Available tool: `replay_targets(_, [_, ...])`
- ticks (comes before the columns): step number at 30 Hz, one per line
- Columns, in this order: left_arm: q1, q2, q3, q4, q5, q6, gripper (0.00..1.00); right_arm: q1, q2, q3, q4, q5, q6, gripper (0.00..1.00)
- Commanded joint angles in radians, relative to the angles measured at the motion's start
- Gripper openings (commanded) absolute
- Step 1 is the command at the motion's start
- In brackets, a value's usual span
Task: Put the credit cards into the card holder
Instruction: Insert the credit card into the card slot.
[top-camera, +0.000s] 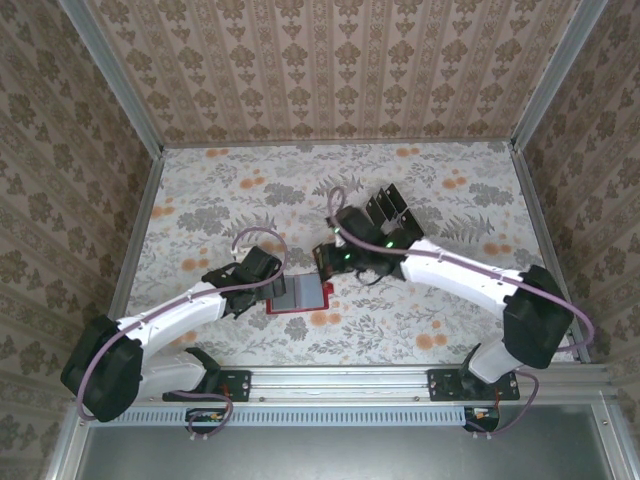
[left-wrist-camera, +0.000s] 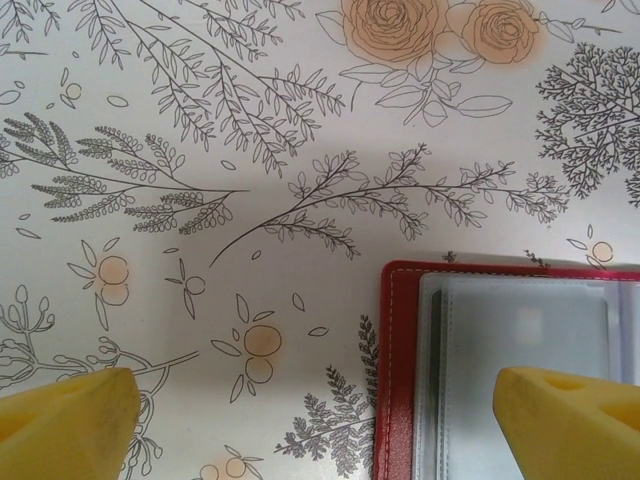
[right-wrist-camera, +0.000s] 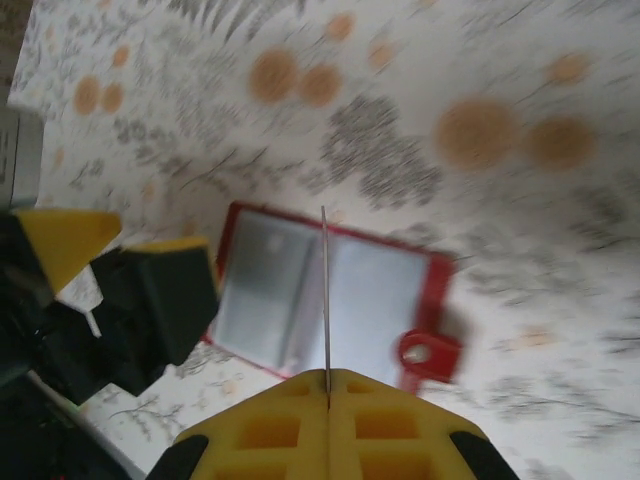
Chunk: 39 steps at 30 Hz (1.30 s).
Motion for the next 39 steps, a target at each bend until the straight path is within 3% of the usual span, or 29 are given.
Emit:
replay_targets(1, [0.003, -0.023, -0.013, -0.039, -0.024, -0.022, 1.00, 0.070, 0.064, -0.012, 0.153, 0.107, 0.160, 0.00])
replay_targets(11, [0.001, -0.052, -0.028, -0.052, -0.025, -0.017, 1.00, 0.148, 0.184, -0.016, 0.195, 0.240, 0.255, 0.00])
replay_targets(20, [0.001, -0.052, -0.034, -0.049, -0.024, -0.013, 1.00, 0.175, 0.271, -0.033, 0.194, 0.278, 0.283, 0.00])
replay_targets(29, [0.001, -0.040, -0.030, -0.021, -0.008, -0.002, 1.00, 0.164, 0.243, -0.103, 0.133, 0.357, 0.244, 0.00])
replay_targets(39, [-0.033, -0.005, -0.006, 0.049, 0.033, 0.036, 1.00, 0.094, 0.197, -0.169, 0.134, 0.320, 0.191, 0.00])
